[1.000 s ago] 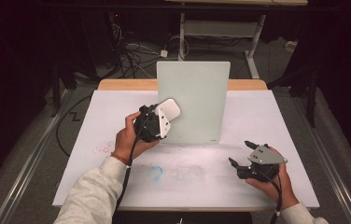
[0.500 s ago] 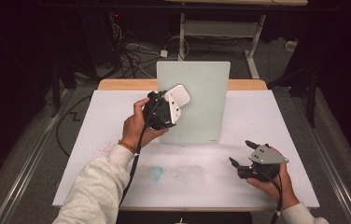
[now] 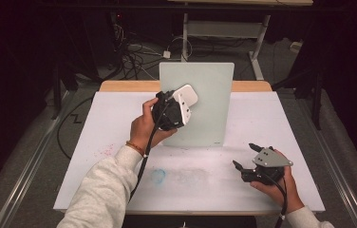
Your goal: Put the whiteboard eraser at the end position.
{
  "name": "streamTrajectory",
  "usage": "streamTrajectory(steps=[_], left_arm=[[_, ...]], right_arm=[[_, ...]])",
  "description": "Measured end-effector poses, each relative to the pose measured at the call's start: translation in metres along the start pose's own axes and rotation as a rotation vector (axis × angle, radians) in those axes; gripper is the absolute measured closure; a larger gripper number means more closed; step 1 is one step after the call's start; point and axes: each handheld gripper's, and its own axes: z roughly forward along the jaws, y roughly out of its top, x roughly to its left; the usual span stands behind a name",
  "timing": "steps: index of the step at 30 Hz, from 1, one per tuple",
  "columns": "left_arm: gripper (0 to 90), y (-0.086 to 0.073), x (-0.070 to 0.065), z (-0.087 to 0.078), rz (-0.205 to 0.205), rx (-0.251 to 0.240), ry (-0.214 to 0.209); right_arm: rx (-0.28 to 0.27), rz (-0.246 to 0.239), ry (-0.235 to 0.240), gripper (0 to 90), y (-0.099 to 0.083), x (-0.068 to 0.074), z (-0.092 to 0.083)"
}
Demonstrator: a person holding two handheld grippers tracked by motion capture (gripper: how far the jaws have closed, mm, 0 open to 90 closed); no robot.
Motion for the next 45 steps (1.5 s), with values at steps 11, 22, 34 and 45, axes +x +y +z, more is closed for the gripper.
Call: streamTrajectory(steps=[11, 22, 34, 45], left_arm=[[28.0, -0.013, -0.023, 0.004, 0.038, 0.017, -0.023], [27.9, -0.032, -0.06, 0.01, 0.117, 0.054, -0.06], [28.0, -0.055, -0.092, 0.015, 0.298, 0.143, -0.171], [28.1, -0.064, -0.093, 0.013, 0.369, 0.207, -0.133]], right_arm=[[0.003, -0.001, 0.002, 21.5, 0.0, 0.001, 0.0], [0.01, -0.003, 0.005, 21.5, 0.0, 0.002, 0.002], [0.016, -0.008, 0.003, 21.5, 0.0, 0.003, 0.002], [0.016, -0.012, -0.003, 21.5, 0.0, 0.003, 0.002]])
